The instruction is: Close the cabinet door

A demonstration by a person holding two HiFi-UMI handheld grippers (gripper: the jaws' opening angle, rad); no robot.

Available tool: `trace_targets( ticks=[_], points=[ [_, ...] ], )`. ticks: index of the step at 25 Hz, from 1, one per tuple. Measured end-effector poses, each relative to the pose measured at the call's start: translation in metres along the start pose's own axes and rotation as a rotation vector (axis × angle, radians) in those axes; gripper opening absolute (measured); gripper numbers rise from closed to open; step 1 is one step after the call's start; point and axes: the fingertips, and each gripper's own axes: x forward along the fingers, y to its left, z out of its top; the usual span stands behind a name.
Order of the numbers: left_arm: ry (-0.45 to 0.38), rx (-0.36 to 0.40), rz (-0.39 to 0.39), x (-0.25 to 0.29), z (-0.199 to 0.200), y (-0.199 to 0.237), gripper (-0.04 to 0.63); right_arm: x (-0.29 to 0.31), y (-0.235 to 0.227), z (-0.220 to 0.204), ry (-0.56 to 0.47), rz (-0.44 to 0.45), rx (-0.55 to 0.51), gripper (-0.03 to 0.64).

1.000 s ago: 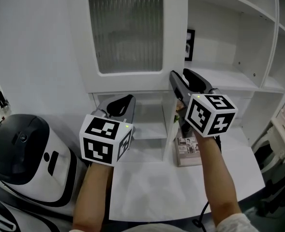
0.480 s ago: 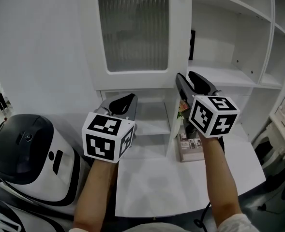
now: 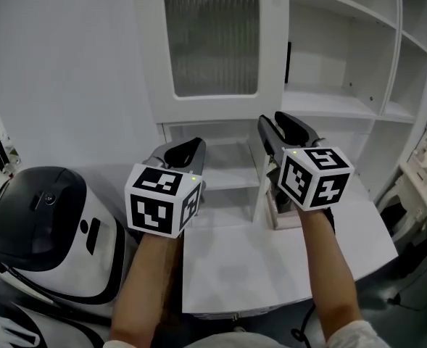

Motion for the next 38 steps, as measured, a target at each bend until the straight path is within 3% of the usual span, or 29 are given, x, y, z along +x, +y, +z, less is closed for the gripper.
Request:
trace_targets(
  ticks=[15, 20, 38],
  points=[
    [-0.003, -0.005, 0.042, -0.076, -0.010, 0.006, -0.002, -0.043, 0.087, 0.000, 0.020, 0.068, 0.005, 0.091],
    [-0.013, -0.010, 0.035, -0.093, -0.011, 0.001, -0.002, -0.058, 0.106, 0.001, 0.015, 0.100, 0.020, 0.009],
    [-0.010, -0.006, 0.016, -0.101, -0.006, -0.012, -0.002, -0.078, 0.111, 0.005, 0.019, 0.107, 0.016, 0.004]
  ],
)
